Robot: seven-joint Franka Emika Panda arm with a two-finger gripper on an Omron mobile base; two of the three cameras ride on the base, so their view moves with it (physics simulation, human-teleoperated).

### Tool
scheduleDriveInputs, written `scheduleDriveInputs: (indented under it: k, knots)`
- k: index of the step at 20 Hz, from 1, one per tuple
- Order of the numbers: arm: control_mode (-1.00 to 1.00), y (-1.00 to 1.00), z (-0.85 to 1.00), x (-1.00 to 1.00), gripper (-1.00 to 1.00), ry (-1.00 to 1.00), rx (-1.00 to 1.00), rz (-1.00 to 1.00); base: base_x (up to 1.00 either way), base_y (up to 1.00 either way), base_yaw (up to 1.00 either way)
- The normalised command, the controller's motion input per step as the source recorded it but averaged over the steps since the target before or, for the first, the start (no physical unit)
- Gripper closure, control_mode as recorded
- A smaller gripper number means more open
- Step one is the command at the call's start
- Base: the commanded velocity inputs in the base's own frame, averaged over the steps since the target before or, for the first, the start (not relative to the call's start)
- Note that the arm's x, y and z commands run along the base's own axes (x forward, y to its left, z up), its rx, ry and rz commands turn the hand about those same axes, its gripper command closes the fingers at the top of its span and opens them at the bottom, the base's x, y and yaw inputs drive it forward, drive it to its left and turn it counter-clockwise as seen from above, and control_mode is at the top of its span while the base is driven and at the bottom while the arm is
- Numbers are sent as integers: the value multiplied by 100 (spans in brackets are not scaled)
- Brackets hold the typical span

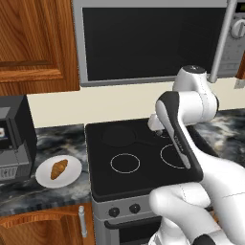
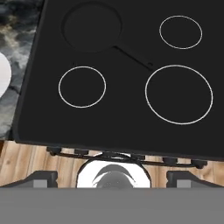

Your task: Pick the croissant and place it on the pan. Then turn on the stove to warm the croissant.

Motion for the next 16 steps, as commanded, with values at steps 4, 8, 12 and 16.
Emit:
scheduleDriveInputs:
  k: [4,8,12,16]
  knots:
    - [-100,27,-20,-35,-100,0,0,0,0,0,0]
    - [-100,35,-23,-27,-100,0,0,0,0,0,0]
    - [-100,29,-19,-22,-100,0,0,0,0,0,0]
    - [-100,27,-13,-10,-100,0,0,0,0,0,0]
